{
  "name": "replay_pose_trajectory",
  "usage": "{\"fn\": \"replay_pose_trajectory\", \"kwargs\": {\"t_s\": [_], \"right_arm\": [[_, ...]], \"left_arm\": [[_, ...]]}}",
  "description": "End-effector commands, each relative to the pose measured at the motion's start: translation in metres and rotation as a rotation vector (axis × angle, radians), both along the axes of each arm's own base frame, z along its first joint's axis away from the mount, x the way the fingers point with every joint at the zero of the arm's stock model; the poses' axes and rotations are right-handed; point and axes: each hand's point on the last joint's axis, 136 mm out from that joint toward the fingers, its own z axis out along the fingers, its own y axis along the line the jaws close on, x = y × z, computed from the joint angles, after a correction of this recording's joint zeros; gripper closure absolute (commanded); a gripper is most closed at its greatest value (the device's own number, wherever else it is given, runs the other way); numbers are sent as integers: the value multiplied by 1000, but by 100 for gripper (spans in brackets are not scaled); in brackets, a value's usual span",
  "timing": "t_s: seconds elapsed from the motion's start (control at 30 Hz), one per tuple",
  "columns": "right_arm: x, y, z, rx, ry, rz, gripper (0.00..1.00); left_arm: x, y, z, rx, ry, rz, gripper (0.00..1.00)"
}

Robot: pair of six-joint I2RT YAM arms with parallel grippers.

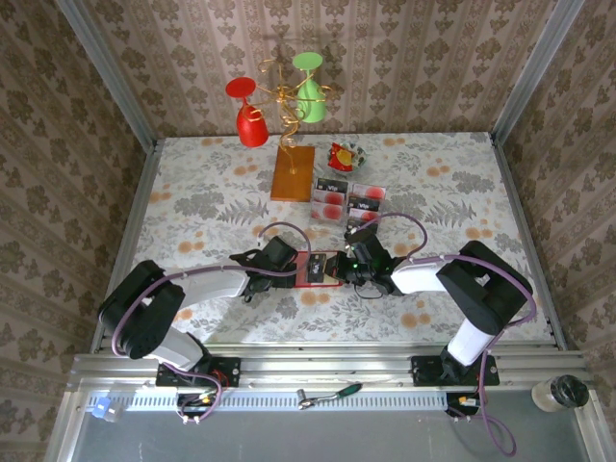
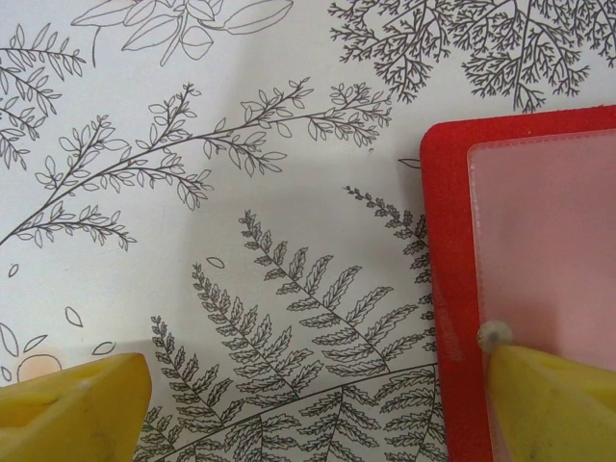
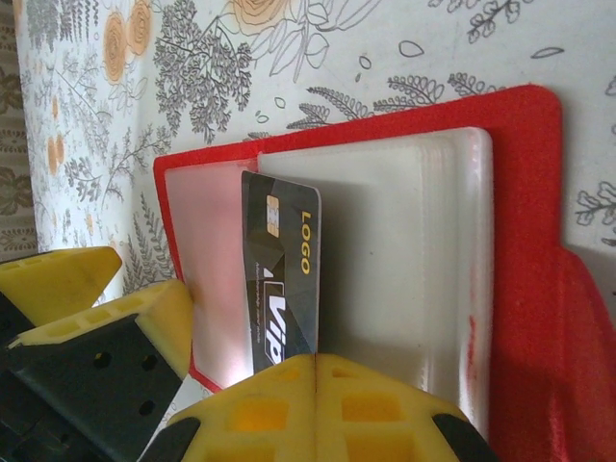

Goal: Put the credit cards into the card holder
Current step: Insert the credit card into the card slot.

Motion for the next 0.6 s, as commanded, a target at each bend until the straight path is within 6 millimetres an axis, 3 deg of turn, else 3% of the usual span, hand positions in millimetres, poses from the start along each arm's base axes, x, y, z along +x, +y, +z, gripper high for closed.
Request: {"fn": "replay_pose_trajectory", "kwargs": {"t_s": [0.0,0.57], "right_arm": [[-5,-2,4,-24,5,14,100],[-5,6,4,-65,67,60,100]], "left_arm": [[-1,2,-5,23,6,4,8],[-1,2,-4,18,3,5,8]]}}
